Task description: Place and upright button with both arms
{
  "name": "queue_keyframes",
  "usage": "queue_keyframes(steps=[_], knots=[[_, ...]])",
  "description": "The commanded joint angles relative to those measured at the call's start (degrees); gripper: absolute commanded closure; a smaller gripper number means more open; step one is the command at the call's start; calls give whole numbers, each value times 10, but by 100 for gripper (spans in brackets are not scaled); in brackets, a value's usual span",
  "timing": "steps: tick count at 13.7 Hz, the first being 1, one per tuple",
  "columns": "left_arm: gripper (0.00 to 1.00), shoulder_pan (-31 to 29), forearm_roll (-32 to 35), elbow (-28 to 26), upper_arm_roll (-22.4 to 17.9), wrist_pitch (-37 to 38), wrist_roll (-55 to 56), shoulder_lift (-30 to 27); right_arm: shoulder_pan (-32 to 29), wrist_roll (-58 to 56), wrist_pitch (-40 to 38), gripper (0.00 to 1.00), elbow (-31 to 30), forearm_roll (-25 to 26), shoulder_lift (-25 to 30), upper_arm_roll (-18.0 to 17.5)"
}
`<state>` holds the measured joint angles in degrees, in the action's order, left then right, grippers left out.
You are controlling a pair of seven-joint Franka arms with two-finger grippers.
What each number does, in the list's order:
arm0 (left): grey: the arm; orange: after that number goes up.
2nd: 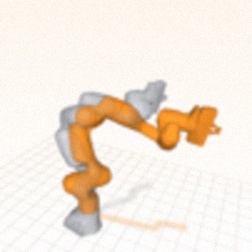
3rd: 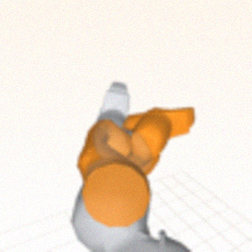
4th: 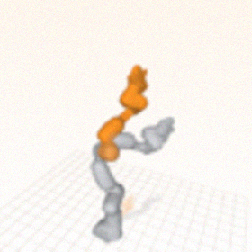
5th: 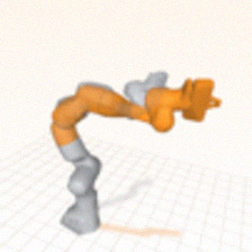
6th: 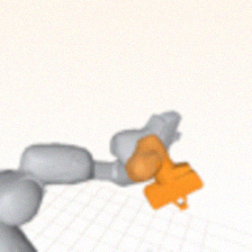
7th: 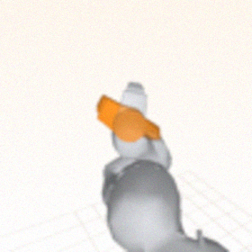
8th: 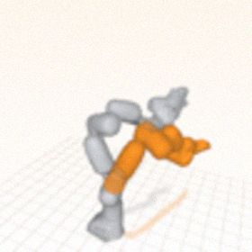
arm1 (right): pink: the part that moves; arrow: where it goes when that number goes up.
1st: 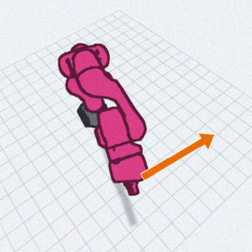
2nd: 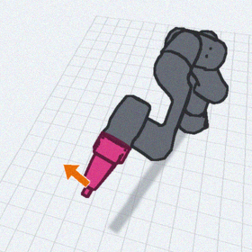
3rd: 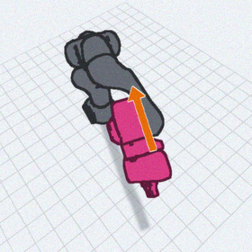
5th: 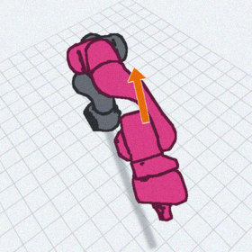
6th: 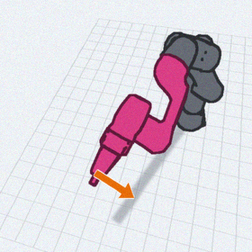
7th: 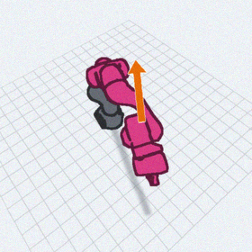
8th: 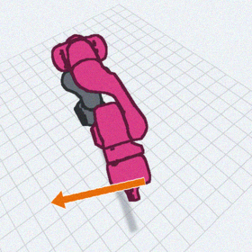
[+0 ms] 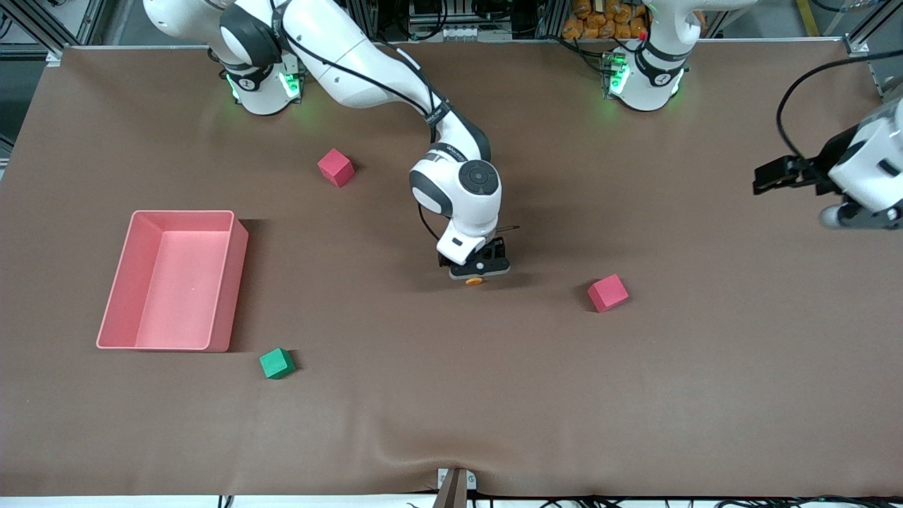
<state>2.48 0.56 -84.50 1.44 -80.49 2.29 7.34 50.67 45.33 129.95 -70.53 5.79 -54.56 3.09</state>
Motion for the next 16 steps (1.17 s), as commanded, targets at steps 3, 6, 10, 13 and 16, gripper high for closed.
queue_keyframes(steps=[3,6,10,13,16], knots=[[0,21,-26,14,1,8,1,49,-28,19,-70,0,5,2,77,-2],[0,68,-25,20,1,-19,5,87,-63,18,-110,0,1,0,122,-4],[0,120,-64,23,2,-77,58,150,-107,-17,-188,0,-22,-3,190,-4],[0,162,-85,49,3,-132,135,215,-146,-92,-193,0,-72,-3,246,-5],[0,194,-107,86,8,-148,152,274,-189,-173,-192,0,-110,-3,294,-5]])
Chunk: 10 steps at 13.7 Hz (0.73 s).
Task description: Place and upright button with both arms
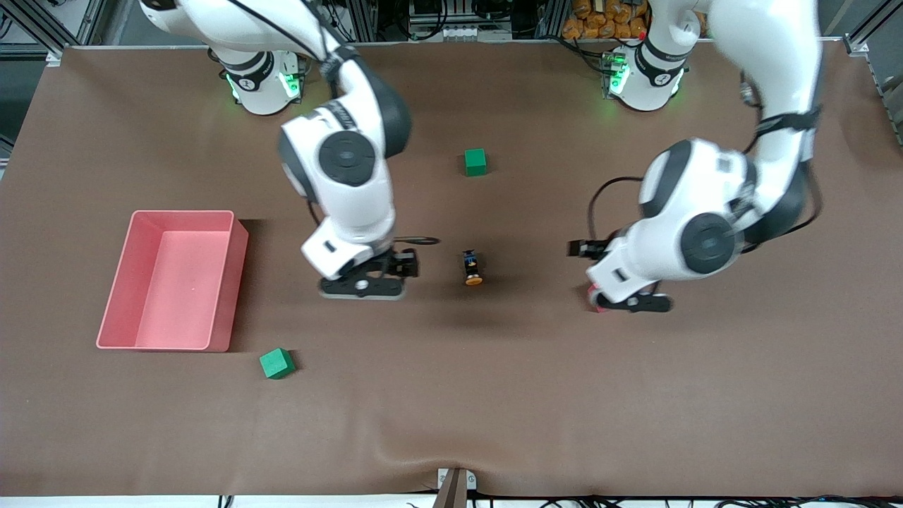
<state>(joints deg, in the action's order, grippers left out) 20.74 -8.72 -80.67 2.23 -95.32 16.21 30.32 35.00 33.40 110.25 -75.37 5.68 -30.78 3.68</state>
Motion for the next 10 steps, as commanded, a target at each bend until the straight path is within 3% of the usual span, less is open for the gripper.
queue_keyframes(steps=[1,3,8,10], knots=[[0,25,-35,48,6,-23,33,55,-52,-97,4,0,-72,-4,72,-11],[0,64,-39,50,2,-53,106,78,-93,-162,4,0,-110,-45,112,-9],[0,114,-43,49,5,-140,186,126,-178,-259,0,0,-219,-47,224,-8],[0,117,-44,49,6,-173,207,146,-210,-314,-33,0,-232,-48,251,-8]])
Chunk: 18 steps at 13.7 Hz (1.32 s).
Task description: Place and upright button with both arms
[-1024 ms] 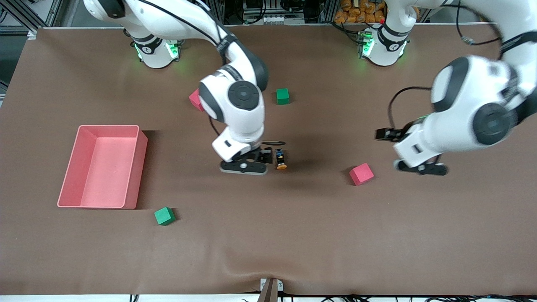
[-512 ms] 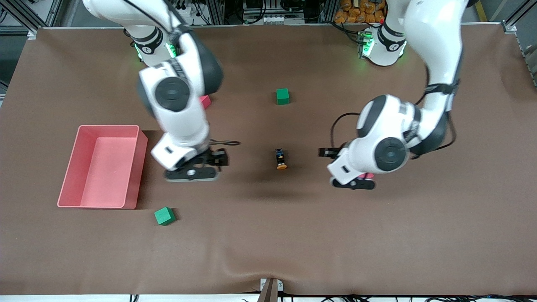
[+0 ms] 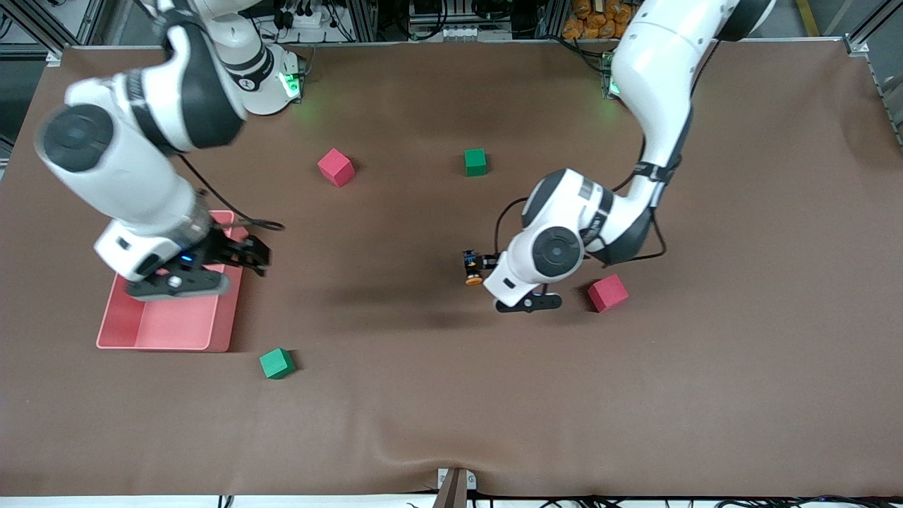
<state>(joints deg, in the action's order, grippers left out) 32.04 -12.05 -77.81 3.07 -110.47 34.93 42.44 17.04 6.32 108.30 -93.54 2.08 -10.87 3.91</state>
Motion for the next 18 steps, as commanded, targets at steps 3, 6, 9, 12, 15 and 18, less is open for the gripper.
queue_keyframes(steps=[3,6,9,12,15,18], knots=[[0,10,-27,20,5,-75,27,51,-67,-52,-75,0,-46,-15,85,-8],[0,36,-27,22,4,-111,60,72,-80,-66,-118,0,-44,-15,119,-7],[0,47,-26,22,2,-128,64,84,-131,-67,-148,0,-27,-23,128,-9],[6,76,-23,26,-17,-128,72,94,-170,-80,-222,0,27,-25,125,-28],[31,77,-20,26,-18,-128,69,99,-213,-103,-250,0,50,-26,125,-45],[49,75,-20,26,-19,-128,66,99,-227,-110,-292,0,68,-29,126,-50]])
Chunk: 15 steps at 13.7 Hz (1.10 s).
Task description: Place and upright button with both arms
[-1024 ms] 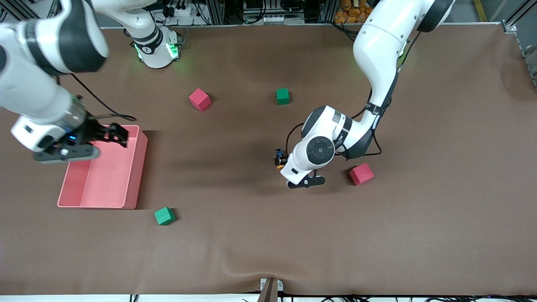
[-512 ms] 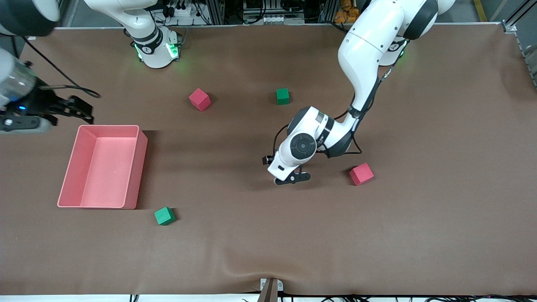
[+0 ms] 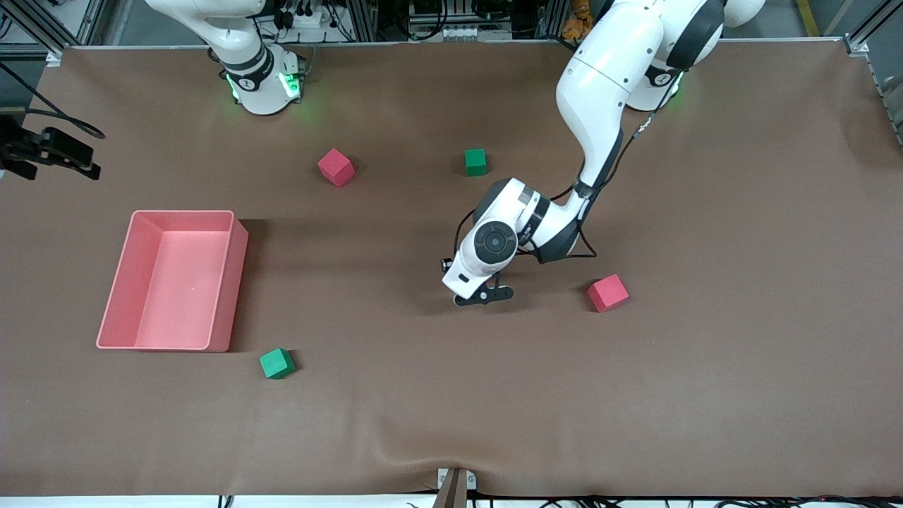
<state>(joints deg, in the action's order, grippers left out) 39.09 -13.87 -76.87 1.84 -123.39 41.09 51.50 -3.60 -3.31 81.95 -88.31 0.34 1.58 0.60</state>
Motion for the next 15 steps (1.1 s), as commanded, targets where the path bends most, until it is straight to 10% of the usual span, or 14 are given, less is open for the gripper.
queue_keyframes(steps=[1,4,15], knots=[[57,5,-2,16,-7,1,5,8,-25,-18,-41,0,23,-11,2,-24],[94,5,-2,16,-7,3,7,4,-19,-21,-48,0,26,-10,2,-26],[100,163,149,44,-108,23,178,-32,4,-49,-52,0,55,-10,-5,-17]])
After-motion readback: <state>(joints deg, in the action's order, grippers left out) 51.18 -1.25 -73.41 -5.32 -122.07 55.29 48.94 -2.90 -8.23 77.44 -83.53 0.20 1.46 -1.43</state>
